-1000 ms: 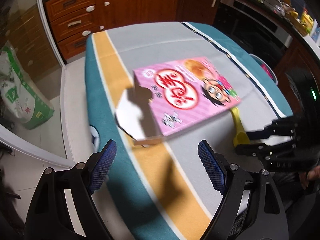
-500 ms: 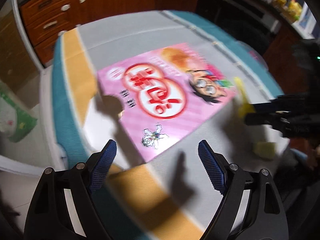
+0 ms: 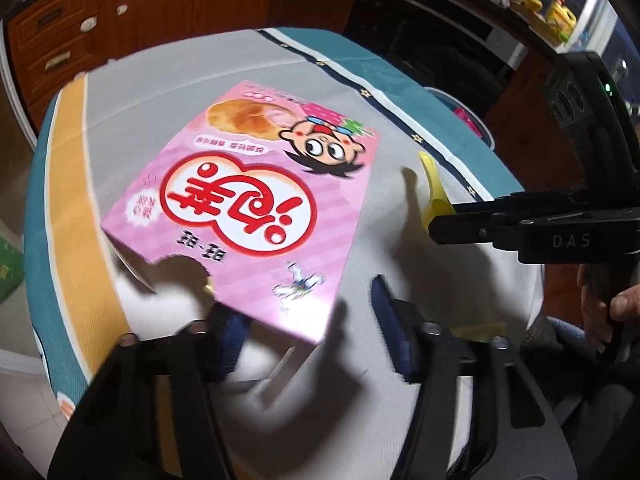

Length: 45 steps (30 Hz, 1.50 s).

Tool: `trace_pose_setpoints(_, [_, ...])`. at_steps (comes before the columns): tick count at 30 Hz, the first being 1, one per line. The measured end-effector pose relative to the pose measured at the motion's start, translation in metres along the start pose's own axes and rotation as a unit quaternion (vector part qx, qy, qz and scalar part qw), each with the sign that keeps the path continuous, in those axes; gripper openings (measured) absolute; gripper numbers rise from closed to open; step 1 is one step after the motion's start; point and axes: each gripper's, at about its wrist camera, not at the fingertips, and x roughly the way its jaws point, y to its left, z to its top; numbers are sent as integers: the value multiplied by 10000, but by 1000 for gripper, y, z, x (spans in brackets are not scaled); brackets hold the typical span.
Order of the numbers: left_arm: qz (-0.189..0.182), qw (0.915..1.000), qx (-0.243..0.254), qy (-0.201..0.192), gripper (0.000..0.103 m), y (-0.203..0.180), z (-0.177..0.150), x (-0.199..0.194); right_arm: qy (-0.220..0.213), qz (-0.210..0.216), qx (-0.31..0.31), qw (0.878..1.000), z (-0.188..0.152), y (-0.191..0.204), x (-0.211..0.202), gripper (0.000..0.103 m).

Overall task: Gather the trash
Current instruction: 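Grasp the yellow spoon with the right tool while the left tool grasps the pink box edge, then carry pink box and yellow spoon over the teal bin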

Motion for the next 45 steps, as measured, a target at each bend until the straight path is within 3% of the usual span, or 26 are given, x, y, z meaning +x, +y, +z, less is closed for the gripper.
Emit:
trace_pose_setpoints(1, [1,10000,18,58,31,-2,1,3,-4,9,27,10000,1,-3,0,31])
trace_pose_setpoints(3, [25,9999,-27,95,22,-5,3,8,0,37,87,10000,1,-10,0,31])
trace_pose_setpoints(4, [12,9999,-32,114,6,-8,5,10,6,55,115,9999,1,-12,2,31])
trace_pose_setpoints(12, [77,9997,-194,-161,3,-15,22,-2,-76,164,222,9996,8,-25,2,31])
trace_pose_setpoints(19, [-113,9985,-334,-411,1,-22,49,-22,-332,230,239,9989,15,-44,-21,30])
trace_pose_setpoints(28, [-202,9979,-134,-604,1,-56,84,-28,-628,283,453,9966,22,-76,-44,30])
trace_pose_setpoints(35, [-284,9982,212,-481,1,-101,116,-12,-876,292,743,9930,24,-117,-61,30])
trace_pose_setpoints(45, [-559,9954,771,-132,1,-172,168,33,-1388,89,1473,9793,23,-218,-106,30])
